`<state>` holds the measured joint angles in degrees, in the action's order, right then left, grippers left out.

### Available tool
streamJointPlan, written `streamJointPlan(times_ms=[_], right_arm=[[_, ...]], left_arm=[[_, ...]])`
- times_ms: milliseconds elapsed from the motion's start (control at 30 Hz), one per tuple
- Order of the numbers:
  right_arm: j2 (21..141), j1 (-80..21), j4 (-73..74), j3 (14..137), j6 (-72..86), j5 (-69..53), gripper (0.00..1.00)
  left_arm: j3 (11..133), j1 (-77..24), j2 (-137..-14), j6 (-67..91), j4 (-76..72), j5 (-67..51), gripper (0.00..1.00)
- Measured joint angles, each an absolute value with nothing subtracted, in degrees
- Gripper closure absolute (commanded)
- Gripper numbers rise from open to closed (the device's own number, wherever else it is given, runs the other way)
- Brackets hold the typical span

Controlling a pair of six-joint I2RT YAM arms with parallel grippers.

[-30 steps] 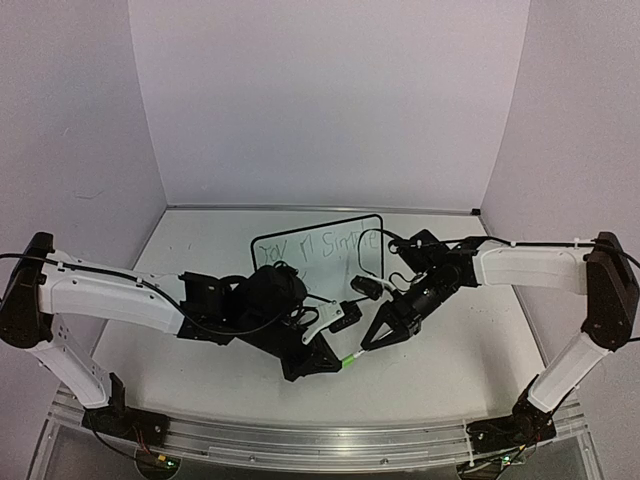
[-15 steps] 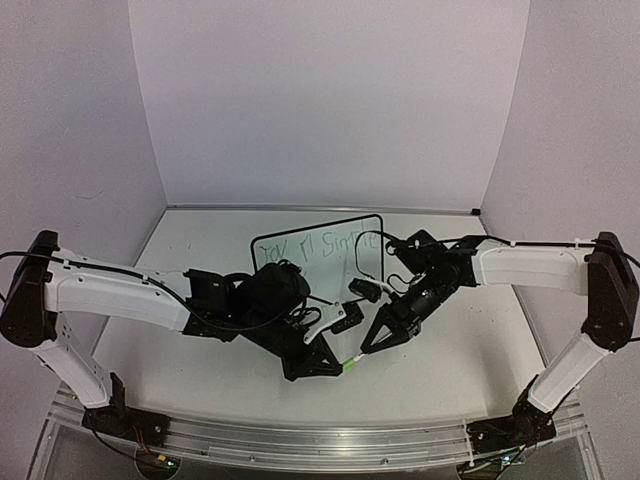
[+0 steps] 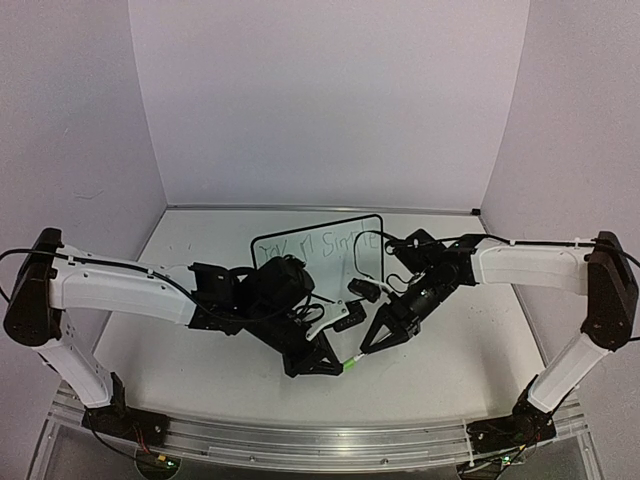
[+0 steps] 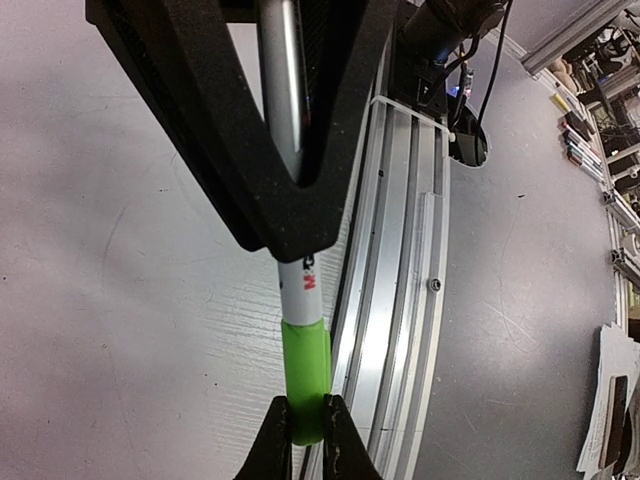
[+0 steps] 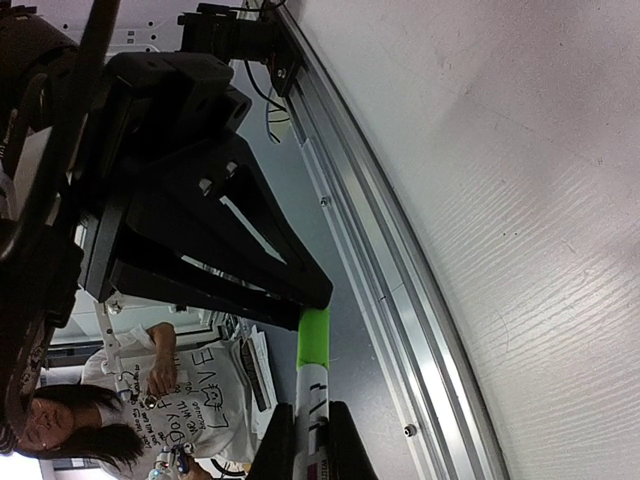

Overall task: Write a sentence on the whiteboard
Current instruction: Insert the whiteboard marker without the cap into the pen cap, then pass from the right arm to the left, then put down the whiteboard marker at the center of the board.

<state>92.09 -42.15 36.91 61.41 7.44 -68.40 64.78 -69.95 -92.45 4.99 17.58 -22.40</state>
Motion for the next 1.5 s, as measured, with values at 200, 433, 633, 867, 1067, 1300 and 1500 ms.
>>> streamJointPlan(times_ms=[200,433,633,867,1067,1300,1500], right_arm=[[92.1,-42.8,36.0,61.7,7.3,-68.5,1.00],[92.1,-45.6,33.6,64.7,7.3,-70.1,1.00],[92.1,-45.1,33.4,65.3,7.3,-70.2,1.00],[92.1,-44.3,33.4,65.3,7.3,-70.2,1.00],[92.1,-44.3,33.4,65.3,7.3,-70.3,1.00],[91.9,-43.3,33.4,65.7,7.2,-68.4,0.61],[88.9,-38.7,33.6,65.9,8.1,-60.9,0.13]], left_arm=[[65.0,-69.8,-92.5,4.4,15.9,-22.3,0.63],[65.7,-69.4,-89.3,4.1,11.0,-21.9,0.47],[65.7,-69.4,-88.9,3.8,12.6,-22.4,0.38],[65.7,-69.4,-88.9,3.1,17.2,-22.8,0.62],[65.7,-69.4,-88.9,2.9,18.0,-22.8,0.93],[65.7,-68.9,-89.2,5.9,17.5,-21.9,1.00],[62.6,-68.7,-88.7,8.5,15.3,-20.2,1.00]])
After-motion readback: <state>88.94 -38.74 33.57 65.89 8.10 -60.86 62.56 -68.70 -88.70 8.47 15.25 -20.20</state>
